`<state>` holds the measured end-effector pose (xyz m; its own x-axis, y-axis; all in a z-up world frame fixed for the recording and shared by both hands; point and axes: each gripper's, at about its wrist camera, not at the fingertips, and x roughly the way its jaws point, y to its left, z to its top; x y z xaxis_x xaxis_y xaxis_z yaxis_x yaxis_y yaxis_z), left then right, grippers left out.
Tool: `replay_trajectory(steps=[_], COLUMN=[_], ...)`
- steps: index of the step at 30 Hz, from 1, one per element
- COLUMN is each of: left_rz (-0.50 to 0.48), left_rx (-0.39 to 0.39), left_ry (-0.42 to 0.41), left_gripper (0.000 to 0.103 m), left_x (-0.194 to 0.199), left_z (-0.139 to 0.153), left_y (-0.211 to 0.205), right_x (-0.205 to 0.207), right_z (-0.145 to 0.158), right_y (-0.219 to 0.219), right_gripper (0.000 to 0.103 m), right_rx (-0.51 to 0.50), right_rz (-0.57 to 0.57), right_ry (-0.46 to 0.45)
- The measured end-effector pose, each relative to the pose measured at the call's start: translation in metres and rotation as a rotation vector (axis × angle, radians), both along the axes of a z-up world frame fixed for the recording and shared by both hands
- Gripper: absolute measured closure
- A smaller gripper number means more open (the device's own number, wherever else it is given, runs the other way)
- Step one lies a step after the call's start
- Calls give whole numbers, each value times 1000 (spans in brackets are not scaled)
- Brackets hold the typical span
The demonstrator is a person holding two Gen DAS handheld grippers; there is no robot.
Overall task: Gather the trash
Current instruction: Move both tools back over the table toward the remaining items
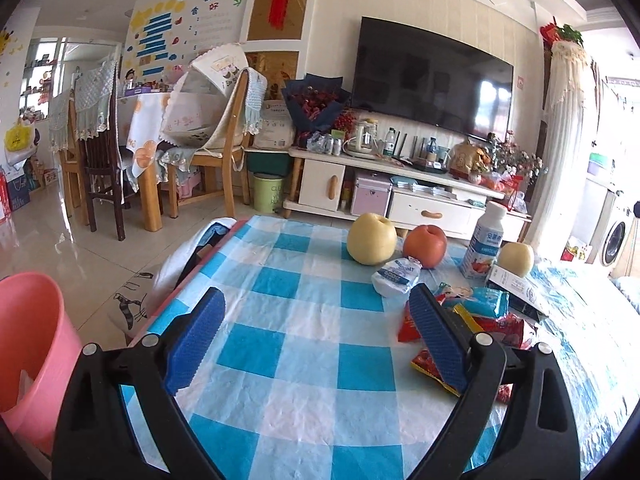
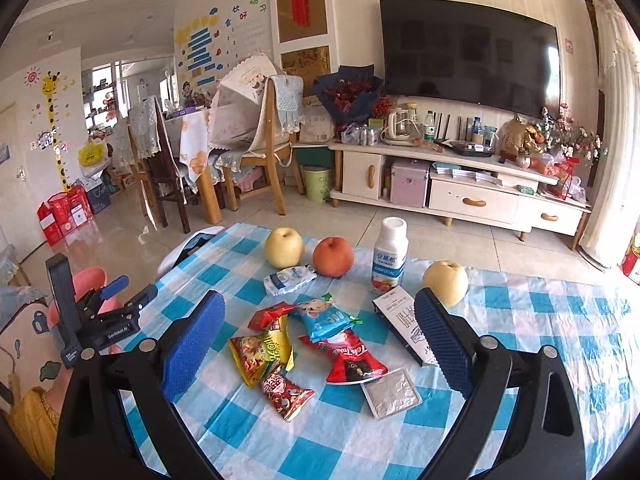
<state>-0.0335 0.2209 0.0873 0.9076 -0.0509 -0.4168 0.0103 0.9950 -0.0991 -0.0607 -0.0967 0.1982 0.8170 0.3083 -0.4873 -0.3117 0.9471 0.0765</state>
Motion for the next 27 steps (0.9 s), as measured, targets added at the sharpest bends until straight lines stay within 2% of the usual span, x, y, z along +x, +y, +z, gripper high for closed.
replay_trajectory(steps=[6, 13, 18, 20, 23, 27], left_rz=[-40, -77, -110, -120, -124, -127], left_rx=[46, -4, -45, -33, -18, -38], left_ry=[14, 62, 95, 98, 95, 102], left_gripper=[9, 9, 9, 9, 9, 9], left_x=[3, 12, 19, 22, 27, 40], left_z=[-4, -9, -12, -13, -12, -11], left_y=[-20, -27, -33, -36, -37, -36], right_x=[9, 15, 29, 38, 53, 77], right_z=[-6, -21, -51, -65, -82, -98], right_y=[-21, -40, -45, -42, -38, -30], right_gripper=[8, 8, 8, 8, 8, 8], right_rx=[22, 0, 71, 85, 84, 54], right_rz=[-18, -56, -90, -90, -93, -85], right_ry=[10, 30, 88, 111, 137, 163])
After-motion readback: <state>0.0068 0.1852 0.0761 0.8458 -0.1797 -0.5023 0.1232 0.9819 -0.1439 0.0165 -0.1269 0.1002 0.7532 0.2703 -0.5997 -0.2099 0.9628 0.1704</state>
